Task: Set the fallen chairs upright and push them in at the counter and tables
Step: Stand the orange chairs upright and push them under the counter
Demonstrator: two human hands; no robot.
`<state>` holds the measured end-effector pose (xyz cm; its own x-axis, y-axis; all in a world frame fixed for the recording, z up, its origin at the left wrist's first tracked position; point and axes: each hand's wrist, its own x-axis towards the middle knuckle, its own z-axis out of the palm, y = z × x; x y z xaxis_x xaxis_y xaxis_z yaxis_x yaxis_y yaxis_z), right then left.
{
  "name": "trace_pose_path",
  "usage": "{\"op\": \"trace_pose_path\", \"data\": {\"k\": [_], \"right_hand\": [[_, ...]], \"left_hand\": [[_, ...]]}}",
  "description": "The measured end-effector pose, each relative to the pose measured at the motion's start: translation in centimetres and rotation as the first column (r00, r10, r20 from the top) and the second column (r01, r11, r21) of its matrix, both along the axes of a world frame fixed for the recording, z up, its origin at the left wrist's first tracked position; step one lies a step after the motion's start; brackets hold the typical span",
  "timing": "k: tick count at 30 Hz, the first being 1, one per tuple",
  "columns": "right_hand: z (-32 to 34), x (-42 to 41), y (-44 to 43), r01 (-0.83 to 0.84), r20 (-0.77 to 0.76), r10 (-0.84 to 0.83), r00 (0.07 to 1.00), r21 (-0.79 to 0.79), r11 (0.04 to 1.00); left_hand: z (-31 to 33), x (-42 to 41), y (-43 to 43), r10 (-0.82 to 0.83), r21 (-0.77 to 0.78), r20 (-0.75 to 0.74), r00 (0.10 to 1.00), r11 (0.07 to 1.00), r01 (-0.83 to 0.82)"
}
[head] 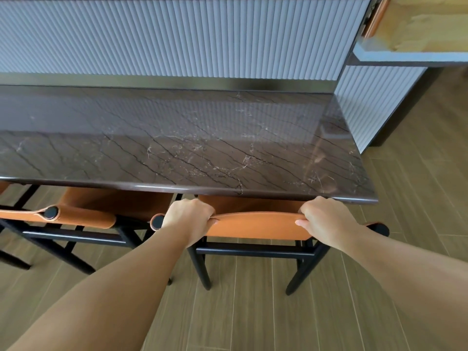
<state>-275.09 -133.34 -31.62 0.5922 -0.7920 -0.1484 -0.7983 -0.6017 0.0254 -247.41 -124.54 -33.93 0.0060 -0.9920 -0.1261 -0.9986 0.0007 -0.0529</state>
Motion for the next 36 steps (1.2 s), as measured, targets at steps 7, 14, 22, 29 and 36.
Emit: {"op": "trace_pose_path", "data": {"k": [7,14,22,29,36], "right_hand": [[-0.1,1.0,-0.1,-0.008,-0.01,0.008,1.0,0.007,1.0],[-0.2,1.3,-0.1,-0.009,0.002,0.009,1.0,0.006,1.0],[0.0,2.8,0.9,0.154,-0.059,-0.151,0.987,0.052,0.987],[0.5,14.1,4.8,0.074,0.183,-0.109,0.977,0.189,0.979],[1.2,23.4,9.1,-0.018,0.283,-0.027,0.959,0.156,0.988]], "left_hand": [[0.0,1.3,-0.7,-0.012,0.011,0.02,1.0,1.0,0.012],[-0.4,2.2,-1.0,-0.051,-0.008,-0.012,0.999,0.999,0.05],[0.0,1.7,-0.6,-0.029,-0.056,-0.096,0.995,0.998,0.024],[1.7,2.8,0.2,-0.125,-0.053,-0.295,0.947,0.992,0.115],[2.9,9.5,3.0,-0.152,-0.015,-0.277,0.949,0.988,0.154]]}}
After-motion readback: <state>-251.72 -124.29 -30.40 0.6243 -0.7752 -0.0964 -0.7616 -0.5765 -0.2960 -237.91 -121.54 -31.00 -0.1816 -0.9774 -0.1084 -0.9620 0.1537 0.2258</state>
